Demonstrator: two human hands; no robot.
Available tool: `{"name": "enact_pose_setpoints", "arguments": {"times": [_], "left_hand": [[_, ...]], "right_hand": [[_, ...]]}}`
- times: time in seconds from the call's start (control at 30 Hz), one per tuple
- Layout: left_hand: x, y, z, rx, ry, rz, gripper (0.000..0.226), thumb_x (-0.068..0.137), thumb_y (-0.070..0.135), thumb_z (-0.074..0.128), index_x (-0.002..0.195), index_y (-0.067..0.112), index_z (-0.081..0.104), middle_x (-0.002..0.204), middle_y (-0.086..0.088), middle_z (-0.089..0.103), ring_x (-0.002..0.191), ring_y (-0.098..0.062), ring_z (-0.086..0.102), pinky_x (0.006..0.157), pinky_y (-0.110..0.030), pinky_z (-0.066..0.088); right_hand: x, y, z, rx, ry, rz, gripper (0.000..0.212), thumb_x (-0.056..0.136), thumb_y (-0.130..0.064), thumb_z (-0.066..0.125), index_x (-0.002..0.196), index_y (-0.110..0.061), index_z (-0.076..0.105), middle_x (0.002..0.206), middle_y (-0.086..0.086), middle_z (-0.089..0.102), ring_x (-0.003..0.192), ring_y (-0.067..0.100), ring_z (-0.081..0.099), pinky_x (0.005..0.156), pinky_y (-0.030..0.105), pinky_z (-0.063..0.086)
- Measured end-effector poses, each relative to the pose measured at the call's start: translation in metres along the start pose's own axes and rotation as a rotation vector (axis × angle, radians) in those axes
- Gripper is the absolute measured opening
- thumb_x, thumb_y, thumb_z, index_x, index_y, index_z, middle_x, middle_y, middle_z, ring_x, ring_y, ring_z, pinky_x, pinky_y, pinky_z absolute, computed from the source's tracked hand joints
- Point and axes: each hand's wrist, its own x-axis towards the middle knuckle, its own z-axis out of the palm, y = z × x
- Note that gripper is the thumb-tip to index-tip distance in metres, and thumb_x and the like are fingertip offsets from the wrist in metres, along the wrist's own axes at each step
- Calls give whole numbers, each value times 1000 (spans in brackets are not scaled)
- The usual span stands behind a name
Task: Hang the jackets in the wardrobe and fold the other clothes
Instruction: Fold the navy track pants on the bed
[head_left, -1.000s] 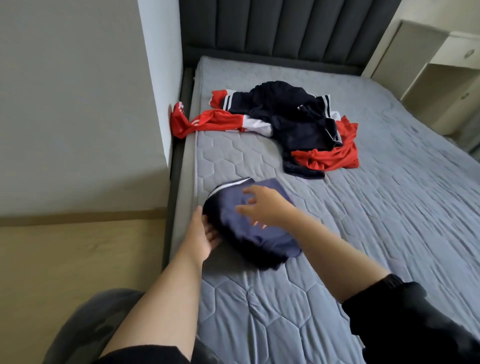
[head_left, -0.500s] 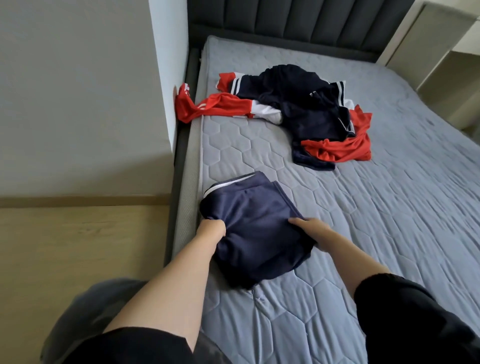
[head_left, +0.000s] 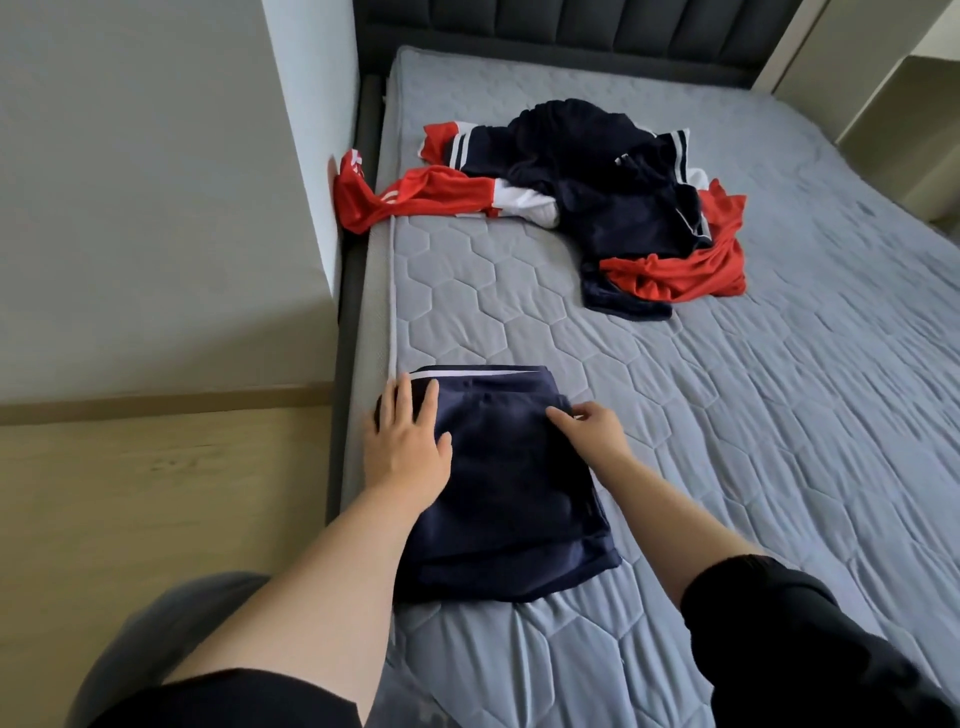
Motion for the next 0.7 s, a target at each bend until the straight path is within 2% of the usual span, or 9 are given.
{"name": "enact_pose_setpoints", "arguments": {"times": [0.07,0.13,0.23,0.3,0.37,0.47,0.53,0.6,0.7], "left_hand": [[1,1,3,50,8,-10,65,97,45,30,151,26,-2,158,-8,-10,145,-27,-10,115,-49,5],[2,6,2,34,77,45,64,97,43,31,151,25,1,159,-8,-8,145,-28,-10,114,-53,1],[1,9,13,70,113,184,62,97,41,32,151,25,6,159,-6,-6,145,-26,-12,113,-54,-1],[0,8,22,86,50,166,61,98,45,26,151,27,3,159,-3,-10,144,-24,-17,113,-52,-5],[3,5,31,70,-14,111,61,98,48,21,150,28,-2,159,-2,-12,144,-21,-17,114,-49,-6],[6,2,37,28,-104,116,62,98,50,18,151,26,-5,159,0,-12,145,-18,-16,115,-46,-6],[7,0,39,5,-131,126,63,98,50,19,151,26,-5,158,-1,-13,144,-17,-16,115,-45,-8],[6,-1,37,-25,-117,142,61,99,47,23,151,26,-1,159,-1,-12,144,-18,-17,115,-46,-8],[10,5,26,-184,78,73,54,99,32,34,150,23,18,159,-1,6,146,-18,-2,116,-45,1]], "right_hand": [[2,-2,3,80,-46,80,27,83,-35,68,79,-10,60,73,4,55,69,18,52,59,26,39],[3,-5,2,111,-67,118,30,85,-30,67,69,-8,54,67,5,49,62,17,47,54,26,37],[6,-11,2,94,29,-22,26,86,-24,63,68,-10,52,63,0,50,56,12,46,50,22,36],[5,-17,5,88,95,-138,19,88,-24,60,76,-10,55,66,-2,54,60,10,50,53,22,39],[8,-18,10,64,126,-140,15,90,-24,59,77,-15,56,69,-3,56,66,14,55,54,23,38],[10,-7,21,-81,94,26,17,91,-23,56,95,-7,62,85,6,64,91,29,61,66,28,39],[10,-4,30,-247,78,64,23,93,-23,53,106,-4,56,103,13,64,101,33,58,72,30,37],[10,-10,36,-389,122,4,25,92,-17,51,113,-5,47,117,14,56,111,33,51,78,35,38],[13,-22,37,-452,202,-214,51,81,-1,48,130,-9,40,134,9,42,125,28,35,102,38,31]]}}
